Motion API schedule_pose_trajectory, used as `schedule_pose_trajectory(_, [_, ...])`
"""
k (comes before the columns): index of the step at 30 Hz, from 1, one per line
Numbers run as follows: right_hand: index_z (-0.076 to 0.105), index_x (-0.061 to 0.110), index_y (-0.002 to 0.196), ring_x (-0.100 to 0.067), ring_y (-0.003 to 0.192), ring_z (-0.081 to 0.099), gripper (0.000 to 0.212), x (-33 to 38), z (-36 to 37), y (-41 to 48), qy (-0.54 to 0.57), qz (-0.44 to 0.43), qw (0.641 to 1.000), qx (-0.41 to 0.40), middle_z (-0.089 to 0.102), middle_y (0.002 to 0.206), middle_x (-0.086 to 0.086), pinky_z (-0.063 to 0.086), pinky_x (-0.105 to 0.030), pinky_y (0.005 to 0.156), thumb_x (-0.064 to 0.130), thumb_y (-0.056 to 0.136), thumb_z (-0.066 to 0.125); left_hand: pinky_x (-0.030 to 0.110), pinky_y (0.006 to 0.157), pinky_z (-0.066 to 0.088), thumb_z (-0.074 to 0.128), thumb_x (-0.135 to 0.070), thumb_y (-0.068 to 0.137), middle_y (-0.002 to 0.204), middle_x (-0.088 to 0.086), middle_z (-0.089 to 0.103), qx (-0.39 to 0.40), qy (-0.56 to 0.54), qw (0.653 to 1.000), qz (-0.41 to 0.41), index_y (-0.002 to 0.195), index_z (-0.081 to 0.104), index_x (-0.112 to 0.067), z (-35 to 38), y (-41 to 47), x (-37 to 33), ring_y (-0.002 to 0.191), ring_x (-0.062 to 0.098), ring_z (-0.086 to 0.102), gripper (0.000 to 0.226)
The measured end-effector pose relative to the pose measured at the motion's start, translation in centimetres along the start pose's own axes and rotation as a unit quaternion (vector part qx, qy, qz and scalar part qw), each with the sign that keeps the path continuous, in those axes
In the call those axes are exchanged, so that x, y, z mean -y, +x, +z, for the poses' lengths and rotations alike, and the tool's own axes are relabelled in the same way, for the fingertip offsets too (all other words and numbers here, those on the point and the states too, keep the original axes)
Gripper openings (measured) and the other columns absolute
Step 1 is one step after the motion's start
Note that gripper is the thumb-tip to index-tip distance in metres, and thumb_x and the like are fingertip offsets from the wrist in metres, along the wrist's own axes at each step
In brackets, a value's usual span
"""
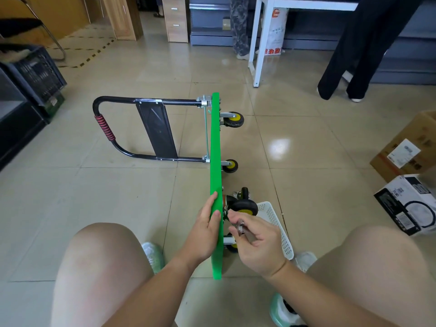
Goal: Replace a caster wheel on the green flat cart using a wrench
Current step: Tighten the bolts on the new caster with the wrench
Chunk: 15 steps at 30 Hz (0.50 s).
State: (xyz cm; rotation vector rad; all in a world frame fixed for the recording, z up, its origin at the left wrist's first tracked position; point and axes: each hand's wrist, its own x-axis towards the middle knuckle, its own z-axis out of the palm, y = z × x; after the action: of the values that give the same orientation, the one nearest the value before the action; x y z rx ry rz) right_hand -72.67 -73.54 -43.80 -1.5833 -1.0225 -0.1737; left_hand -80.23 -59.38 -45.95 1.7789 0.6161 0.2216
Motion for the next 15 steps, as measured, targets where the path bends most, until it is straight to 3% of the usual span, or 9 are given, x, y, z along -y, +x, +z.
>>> schedule_pose_trajectory(3, [0.075, 0.008, 0.101, -0.012, 0.104, 0.072, 0.033, -0.6, 0.4, -0.4, -0.009, -0.015, 1.0, 0.008, 0.076, 0.108, -0.001, 0.06, -0.031, 0.085, -0.011, 0.074, 0.075, 0.03, 0.123, 0.027, 0.035, -0.032, 0.113, 0.161, -0.009, 0.038, 0.002, -0.009, 1.0, 0.003, 0.161, 0.024, -0.04, 0.0, 0.1, 0.1, 0.148, 0.006, 0.035, 0.05])
schedule_pose_trajectory(7, [0.072, 0.02, 0.102, -0.013, 0.104, 0.072, 0.029, -1.1, 0.8, -0.3, 0.011, 0.005, 1.0, 0.019, 0.076, 0.107, 0.0, 0.062, -0.04, 0.082, 0.001, 0.08, 0.072, 0.02, 0.114, 0.029, 0.035, -0.033, 0.113, 0.159, -0.008, 0.04, 0.007, -0.023, 1.0, -0.001, 0.16, 0.025, -0.044, 0.0, -0.2, -0.1, 0.144, 0.005, 0.039, 0.05])
schedule_pose_trajectory(11, [0.069, 0.026, 0.099, -0.013, 0.103, 0.073, 0.021, -0.9, 1.0, 0.0, 0.03, 0.029, 0.998, 0.04, 0.076, 0.105, 0.004, 0.062, -0.043, 0.08, 0.014, 0.082, 0.072, 0.025, 0.114, 0.034, 0.038, -0.03, 0.112, 0.157, -0.005, 0.043, 0.013, -0.065, 0.998, -0.021, 0.157, 0.03, -0.047, -0.1, 0.3, -0.1, 0.141, 0.009, 0.044, 0.048])
schedule_pose_trajectory(13, [0.069, 0.027, 0.099, -0.014, 0.102, 0.073, 0.021, -0.9, 1.1, 0.3, 0.042, 0.034, 0.997, 0.051, 0.075, 0.106, 0.007, 0.062, -0.044, 0.079, 0.017, 0.081, 0.074, 0.02, 0.104, 0.044, 0.04, -0.022, 0.111, 0.148, -0.002, 0.054, 0.007, -0.112, 0.993, -0.038, 0.15, 0.036, -0.048, 0.1, 0.7, -0.3, 0.13, 0.009, 0.054, 0.047])
schedule_pose_trajectory(15, [0.069, 0.026, 0.1, -0.016, 0.099, 0.074, 0.021, -1.2, 1.1, 0.7, 0.049, 0.031, 0.996, 0.072, 0.073, 0.108, 0.011, 0.063, -0.045, 0.078, 0.019, 0.081, 0.073, 0.016, 0.084, 0.052, 0.04, -0.018, 0.111, 0.137, 0.007, 0.061, 0.003, -0.145, 0.988, -0.057, 0.146, 0.04, -0.045, 0.4, 1.0, -0.4, 0.112, 0.012, 0.062, 0.045])
